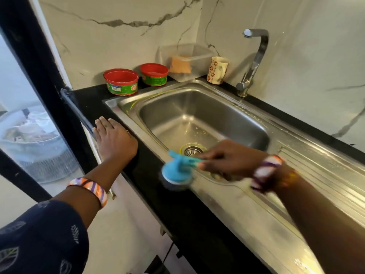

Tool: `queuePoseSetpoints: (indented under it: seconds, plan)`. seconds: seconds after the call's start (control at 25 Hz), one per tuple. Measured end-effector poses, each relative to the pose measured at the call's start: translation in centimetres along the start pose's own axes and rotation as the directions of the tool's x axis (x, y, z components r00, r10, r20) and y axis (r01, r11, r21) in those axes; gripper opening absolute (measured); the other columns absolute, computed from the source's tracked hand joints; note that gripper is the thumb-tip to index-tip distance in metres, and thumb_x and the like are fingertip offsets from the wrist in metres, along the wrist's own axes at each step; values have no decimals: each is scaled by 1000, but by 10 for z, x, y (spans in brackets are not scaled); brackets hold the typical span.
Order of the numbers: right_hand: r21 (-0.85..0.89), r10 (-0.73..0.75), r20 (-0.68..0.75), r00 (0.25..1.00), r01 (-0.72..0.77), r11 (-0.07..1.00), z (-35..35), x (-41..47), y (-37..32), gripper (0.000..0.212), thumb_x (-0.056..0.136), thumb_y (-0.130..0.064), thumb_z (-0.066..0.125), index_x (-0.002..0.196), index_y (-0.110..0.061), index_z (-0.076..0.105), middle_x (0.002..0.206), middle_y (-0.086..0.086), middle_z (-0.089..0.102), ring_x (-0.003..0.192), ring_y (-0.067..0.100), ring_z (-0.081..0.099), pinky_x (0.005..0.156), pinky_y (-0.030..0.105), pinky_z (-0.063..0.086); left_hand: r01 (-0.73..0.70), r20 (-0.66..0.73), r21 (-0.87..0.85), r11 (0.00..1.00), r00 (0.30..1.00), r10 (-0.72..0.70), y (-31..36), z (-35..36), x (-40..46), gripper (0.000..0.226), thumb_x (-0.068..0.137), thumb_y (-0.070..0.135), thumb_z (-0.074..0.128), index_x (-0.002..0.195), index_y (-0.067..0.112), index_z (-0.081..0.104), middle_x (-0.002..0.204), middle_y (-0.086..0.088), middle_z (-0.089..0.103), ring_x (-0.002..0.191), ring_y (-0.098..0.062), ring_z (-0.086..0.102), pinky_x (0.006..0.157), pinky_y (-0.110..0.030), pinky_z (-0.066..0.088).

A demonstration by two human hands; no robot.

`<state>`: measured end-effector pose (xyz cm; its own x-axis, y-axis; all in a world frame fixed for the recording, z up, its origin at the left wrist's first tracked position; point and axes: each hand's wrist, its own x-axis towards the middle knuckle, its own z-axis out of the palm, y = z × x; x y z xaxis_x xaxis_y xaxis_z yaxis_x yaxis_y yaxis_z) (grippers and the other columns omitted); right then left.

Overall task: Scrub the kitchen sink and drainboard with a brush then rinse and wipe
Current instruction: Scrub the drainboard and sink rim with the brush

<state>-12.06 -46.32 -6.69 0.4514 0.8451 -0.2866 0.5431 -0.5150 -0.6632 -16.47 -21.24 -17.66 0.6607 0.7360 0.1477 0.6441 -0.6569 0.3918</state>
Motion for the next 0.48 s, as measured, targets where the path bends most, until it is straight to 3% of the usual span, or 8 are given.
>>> queuePoseSetpoints:
  seconds: [0.12,0.2,0.36,0.48]
  plan:
    - [-191,-59,-204,977,19,981,10,84,-27,26,92,-22,55,111,-10,68,60,0,57,39,0,45,46,12,31,29,17,-34,999,999,-28,-3,-3,3,60,93,13,39,143,-10,17,152,-27,10,144,-36,3,117,-43,2]
    - [-191,-28,-201,979,-12,981,9,93,-29,30,92,-22,54,114,-5,66,65,6,59,34,-3,45,41,11,32,27,35,-36,999,999,-26,-5,-4,4,57,93,13,38,143,-9,19,152,-27,12,144,-36,4,117,-43,3]
    - [-131,98,2,995,-97,987,-15,12,-16,29,91,-26,56,108,-6,68,54,0,48,37,3,41,39,11,32,-27,49,-10,1000,998,27,-9,-2,3,56,95,14,35,145,-6,17,154,-23,8,144,-33,0,117,-43,1]
    - [91,359,258,897,-392,915,-31,-70,5,35,73,-44,63,96,-20,73,50,-2,50,39,4,40,37,12,32,-63,31,25,998,998,62,-7,1,2,56,94,13,35,145,-3,19,155,-21,8,145,-32,-2,117,-42,-1]
